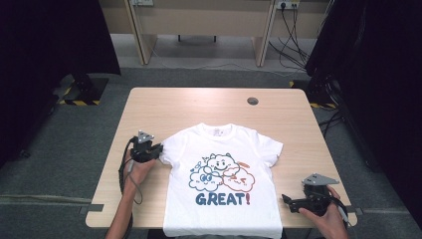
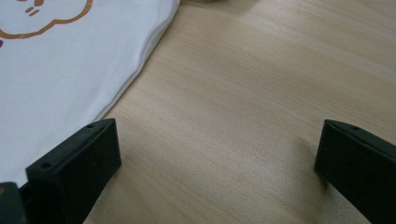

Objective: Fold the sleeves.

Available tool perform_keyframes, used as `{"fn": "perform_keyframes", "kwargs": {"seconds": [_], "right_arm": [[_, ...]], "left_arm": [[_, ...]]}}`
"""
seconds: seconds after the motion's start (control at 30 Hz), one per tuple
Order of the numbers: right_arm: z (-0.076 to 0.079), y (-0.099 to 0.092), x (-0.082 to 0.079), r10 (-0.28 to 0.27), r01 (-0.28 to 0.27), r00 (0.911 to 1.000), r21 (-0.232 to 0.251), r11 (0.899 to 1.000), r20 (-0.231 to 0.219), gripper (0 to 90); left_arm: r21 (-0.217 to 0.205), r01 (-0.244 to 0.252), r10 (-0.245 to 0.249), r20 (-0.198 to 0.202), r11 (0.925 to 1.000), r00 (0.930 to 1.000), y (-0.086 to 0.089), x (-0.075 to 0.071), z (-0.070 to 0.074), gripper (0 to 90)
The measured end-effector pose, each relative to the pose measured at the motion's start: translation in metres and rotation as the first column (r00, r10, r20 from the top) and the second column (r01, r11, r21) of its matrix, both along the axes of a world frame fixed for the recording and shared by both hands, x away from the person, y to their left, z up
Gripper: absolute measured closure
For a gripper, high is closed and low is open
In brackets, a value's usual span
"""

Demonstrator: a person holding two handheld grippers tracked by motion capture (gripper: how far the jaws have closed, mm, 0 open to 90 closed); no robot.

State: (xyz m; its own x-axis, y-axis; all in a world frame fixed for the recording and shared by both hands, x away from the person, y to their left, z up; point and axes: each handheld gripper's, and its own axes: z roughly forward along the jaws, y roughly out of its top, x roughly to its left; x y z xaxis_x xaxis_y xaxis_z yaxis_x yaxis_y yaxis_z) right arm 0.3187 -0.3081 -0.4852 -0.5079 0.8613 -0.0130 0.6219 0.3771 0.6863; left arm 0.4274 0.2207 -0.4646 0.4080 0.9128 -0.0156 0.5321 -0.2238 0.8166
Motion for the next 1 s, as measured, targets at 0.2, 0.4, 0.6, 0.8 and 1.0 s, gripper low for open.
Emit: {"fn": "perform_keyframes", "kwargs": {"seconds": [0.2, 0.4, 0.6, 0.8, 1.0], "right_arm": [[0.0, 0.0, 0.0, -0.001, 0.001, 1.0, 0.001, 1.0, -0.001, 0.7], [0.0, 0.0, 0.0, -0.001, 0.001, 1.0, 0.001, 1.0, -0.001, 0.7], [0.0, 0.0, 0.0, 0.0, 0.0, 1.0, 0.002, 1.0, 0.003, 0.7], [0.0, 0.0, 0.0, 0.0, 0.0, 1.0, 0.002, 1.0, 0.003, 0.7], [0.0, 0.001, 0.0, -0.001, 0.001, 1.0, 0.001, 1.0, 0.002, 0.7]], "left_arm": [[-0.032, 0.065, -0.063, 0.043, 0.9974, 0.9971, -0.014, -0.007, 0.019, 85.6], [-0.054, 0.151, -0.147, 0.084, 0.987, 0.9856, -0.038, -0.013, 0.037, 85.2], [-0.096, 0.249, -0.242, 0.081, 0.9638, 0.9669, -0.062, -0.014, 0.044, 80.8], [-0.166, 0.249, -0.24, 0.069, 0.9542, 0.9682, -0.065, -0.017, 0.043, 45.9], [-0.131, 0.217, -0.216, 0.02, 0.9672, 0.9761, -0.057, -0.017, 0.032, 33.7]]}}
